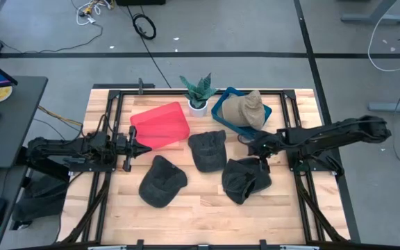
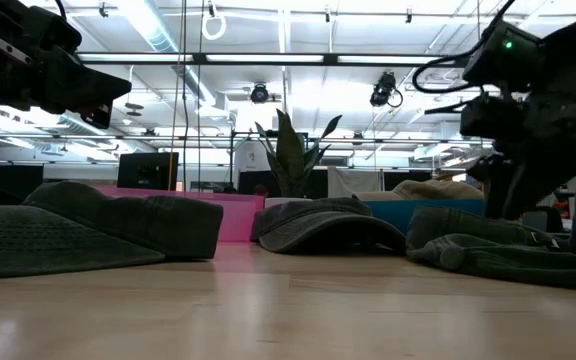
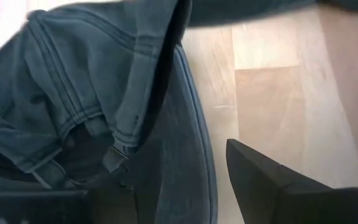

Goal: Pick & Place hat
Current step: Put the right black cap into the pink bin

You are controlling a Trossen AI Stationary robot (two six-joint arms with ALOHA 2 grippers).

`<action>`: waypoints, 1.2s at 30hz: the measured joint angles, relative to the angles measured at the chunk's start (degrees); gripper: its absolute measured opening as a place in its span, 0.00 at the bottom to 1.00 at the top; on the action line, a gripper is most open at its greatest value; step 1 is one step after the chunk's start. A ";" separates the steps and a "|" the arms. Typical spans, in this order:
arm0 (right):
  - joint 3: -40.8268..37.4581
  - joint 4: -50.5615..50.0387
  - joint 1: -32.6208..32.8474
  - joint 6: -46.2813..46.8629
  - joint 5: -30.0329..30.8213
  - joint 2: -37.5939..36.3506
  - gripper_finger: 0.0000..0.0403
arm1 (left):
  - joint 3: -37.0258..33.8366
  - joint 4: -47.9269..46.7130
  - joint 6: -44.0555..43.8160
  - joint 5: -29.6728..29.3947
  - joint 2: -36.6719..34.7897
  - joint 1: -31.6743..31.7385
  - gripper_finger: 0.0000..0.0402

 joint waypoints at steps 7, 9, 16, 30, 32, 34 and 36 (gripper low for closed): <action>0.00 3.98 -0.02 0.94 0.01 7.05 0.45 | 0.00 0.00 0.02 0.00 0.00 0.00 0.01; 0.00 4.53 -0.02 0.97 -0.05 8.81 0.42 | 0.00 -0.02 0.02 0.00 0.00 0.00 0.01; 0.61 4.66 -0.02 -2.58 -5.10 9.89 0.07 | 0.01 -0.02 0.00 0.00 0.00 0.00 0.01; 12.08 7.02 1.86 -12.45 -0.62 8.89 0.01 | 0.00 -0.01 0.02 0.00 0.00 0.00 0.01; 12.73 10.56 2.59 -13.31 -0.64 8.89 0.01 | 0.00 -0.02 0.01 0.00 0.01 0.00 0.01; 12.96 15.39 3.28 -14.18 -0.66 8.87 0.00 | 0.01 -0.02 0.01 0.00 0.01 0.00 0.01; 12.96 20.81 3.57 -13.34 -0.54 8.67 0.00 | -0.01 -0.02 0.02 0.00 0.01 0.00 0.01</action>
